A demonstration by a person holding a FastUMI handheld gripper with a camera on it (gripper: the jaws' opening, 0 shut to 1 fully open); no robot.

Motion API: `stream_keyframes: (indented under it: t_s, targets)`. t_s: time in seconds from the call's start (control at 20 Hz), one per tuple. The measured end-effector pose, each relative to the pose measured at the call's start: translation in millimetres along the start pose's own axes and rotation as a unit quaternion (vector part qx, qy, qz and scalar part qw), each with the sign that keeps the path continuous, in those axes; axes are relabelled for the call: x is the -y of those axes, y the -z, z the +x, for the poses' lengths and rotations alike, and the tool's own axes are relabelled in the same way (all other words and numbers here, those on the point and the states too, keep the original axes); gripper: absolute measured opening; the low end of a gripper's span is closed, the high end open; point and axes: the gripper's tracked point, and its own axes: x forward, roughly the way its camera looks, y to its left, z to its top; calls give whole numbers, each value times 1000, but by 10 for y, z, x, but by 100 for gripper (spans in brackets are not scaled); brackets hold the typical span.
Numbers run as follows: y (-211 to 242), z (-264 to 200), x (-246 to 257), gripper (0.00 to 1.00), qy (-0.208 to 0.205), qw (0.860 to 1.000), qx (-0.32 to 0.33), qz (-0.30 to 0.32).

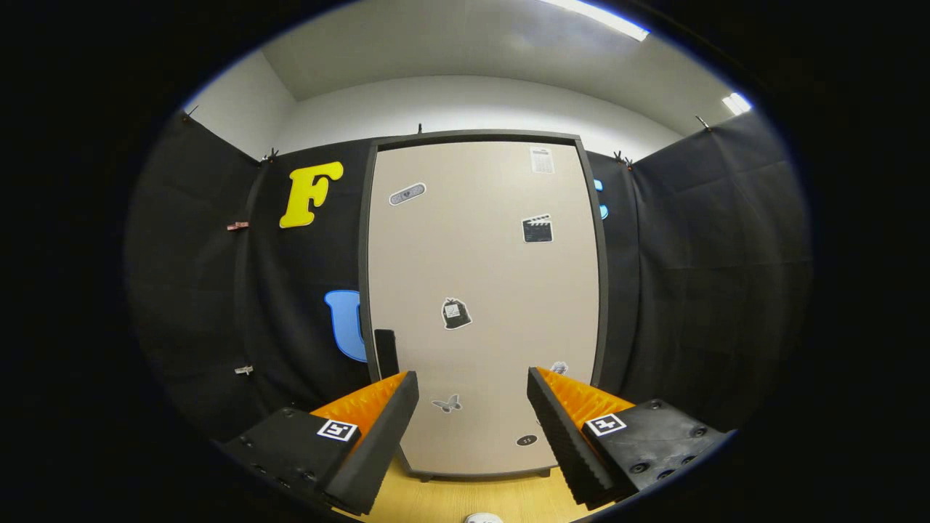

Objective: Open the shoe cabinet door, grab the shoes and put them into the shoe cabinet, then close the shoe cabinet door.

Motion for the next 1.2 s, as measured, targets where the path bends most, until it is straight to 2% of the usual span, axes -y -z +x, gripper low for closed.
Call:
stream_keyframes:
  t_s: [0.3,0.55,0.85,1.2]
  targets:
    - [183,205,-406,98,-16,1000,-13,3]
    - [394,584,-837,98,-23,999,-23,11]
    - [733,1222,-1094,98,-3,999,-32,13]
    - [822,1719,-1047,93,28,999,-24,30]
